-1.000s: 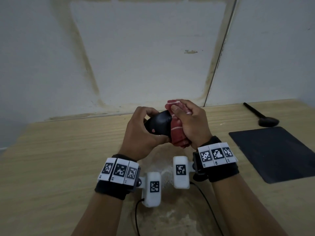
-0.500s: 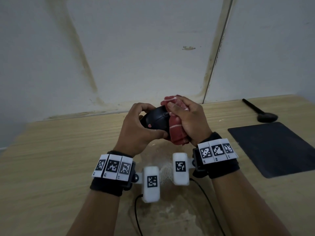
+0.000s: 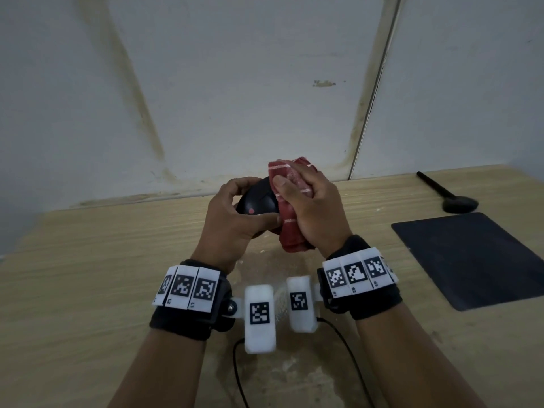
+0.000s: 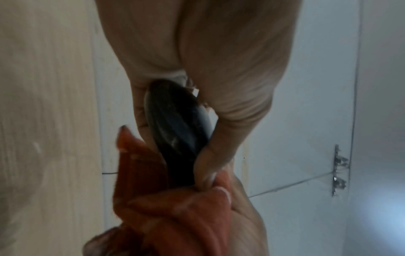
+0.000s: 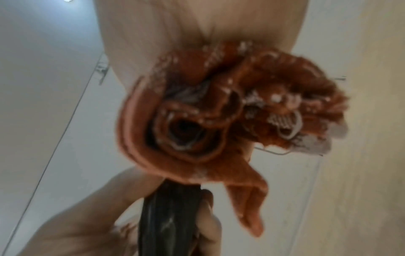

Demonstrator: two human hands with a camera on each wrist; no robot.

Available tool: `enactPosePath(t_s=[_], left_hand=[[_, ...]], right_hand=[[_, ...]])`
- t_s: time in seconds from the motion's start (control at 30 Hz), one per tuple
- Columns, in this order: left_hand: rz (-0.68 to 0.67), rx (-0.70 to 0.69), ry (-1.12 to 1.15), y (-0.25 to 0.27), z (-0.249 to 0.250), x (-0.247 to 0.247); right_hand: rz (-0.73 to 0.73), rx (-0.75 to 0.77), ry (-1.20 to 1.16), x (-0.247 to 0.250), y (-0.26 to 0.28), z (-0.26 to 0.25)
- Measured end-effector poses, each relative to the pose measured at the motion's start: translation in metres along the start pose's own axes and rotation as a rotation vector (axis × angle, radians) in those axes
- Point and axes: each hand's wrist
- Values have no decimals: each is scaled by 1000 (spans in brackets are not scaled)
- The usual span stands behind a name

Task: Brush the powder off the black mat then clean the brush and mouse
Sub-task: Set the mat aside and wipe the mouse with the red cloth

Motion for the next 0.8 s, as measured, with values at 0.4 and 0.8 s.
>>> enactPosePath(t_s=[0.4,0.8], left_hand=[[-41,138,466,-4,-1,-8],[-85,181,733,-5,-2,-11]], right_hand=[[-29,-17,-56,2,5,2],[-110,-56,69,3,14,-2]])
Point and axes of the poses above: each hand's wrist, its own y-axis away from the middle knuckle, its own x-axis out of the back of the hand, z = x × y, and after that the axes turned 15 degrees about -z, right-handed
